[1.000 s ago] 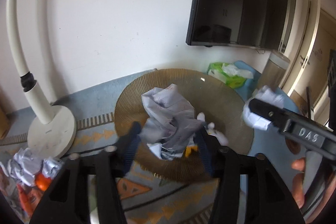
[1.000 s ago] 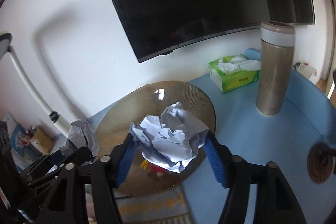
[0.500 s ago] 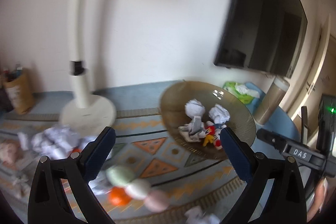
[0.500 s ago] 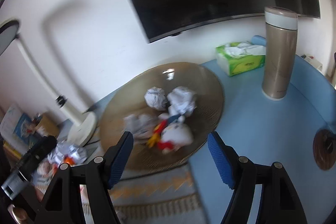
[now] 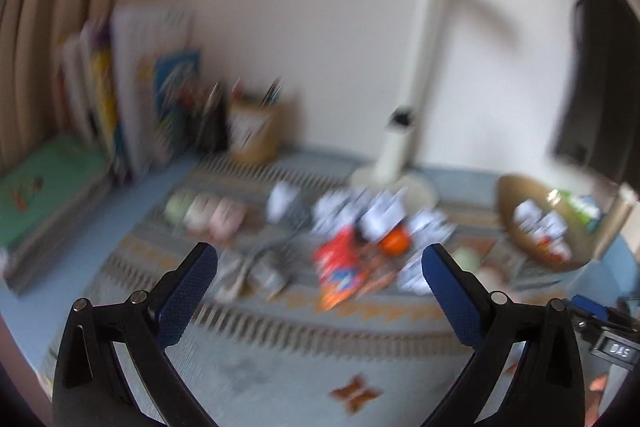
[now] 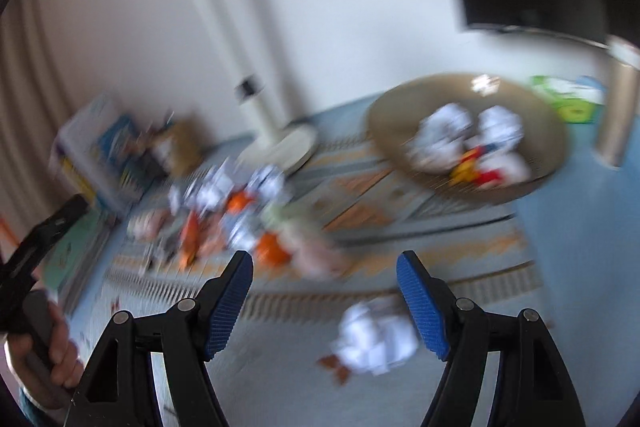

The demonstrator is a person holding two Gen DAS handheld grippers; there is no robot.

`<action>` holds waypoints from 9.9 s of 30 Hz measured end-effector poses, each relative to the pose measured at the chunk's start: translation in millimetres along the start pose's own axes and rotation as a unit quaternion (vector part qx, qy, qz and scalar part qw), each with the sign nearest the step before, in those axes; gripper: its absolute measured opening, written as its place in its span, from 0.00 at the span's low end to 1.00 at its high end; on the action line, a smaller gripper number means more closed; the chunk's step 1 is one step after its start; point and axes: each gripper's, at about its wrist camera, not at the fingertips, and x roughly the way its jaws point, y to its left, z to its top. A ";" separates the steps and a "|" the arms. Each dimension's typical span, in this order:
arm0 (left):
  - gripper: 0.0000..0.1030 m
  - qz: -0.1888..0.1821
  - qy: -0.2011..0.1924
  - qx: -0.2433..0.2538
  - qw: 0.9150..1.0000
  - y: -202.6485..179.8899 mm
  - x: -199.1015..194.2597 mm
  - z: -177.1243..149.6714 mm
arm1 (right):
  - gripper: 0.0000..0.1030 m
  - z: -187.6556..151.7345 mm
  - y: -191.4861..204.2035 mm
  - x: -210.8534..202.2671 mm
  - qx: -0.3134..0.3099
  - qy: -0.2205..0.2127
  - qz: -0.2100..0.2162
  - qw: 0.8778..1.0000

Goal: Organize objects
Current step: 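Return both tools to the table toward the red snack bag and plaid bow, then grasp the red snack bag with the right tool while the left tool grasps the plaid bow, then carry the snack bag and plaid bow to the amber bowl and release, then grasp the pastel squishy stack with the right tool while the left tool grasps the pink box, then carry the squishy stack and pink box over the amber bowl and open both tools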

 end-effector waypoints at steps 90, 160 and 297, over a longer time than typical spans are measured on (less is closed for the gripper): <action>0.93 -0.102 0.155 0.100 0.978 51.7 38.3 -86.0 | 0.61 -71.5 121.9 88.9 -0.141 0.156 0.070 0.975; 0.91 -0.119 0.022 0.084 0.989 -115.3 22.4 26.0 | 0.62 41.5 -85.2 -27.7 0.032 -0.042 -0.094 0.994; 0.39 -0.212 0.067 0.199 0.954 -317.1 111.6 33.2 | 0.49 102.8 -160.6 -0.7 0.100 -0.074 -0.120 0.985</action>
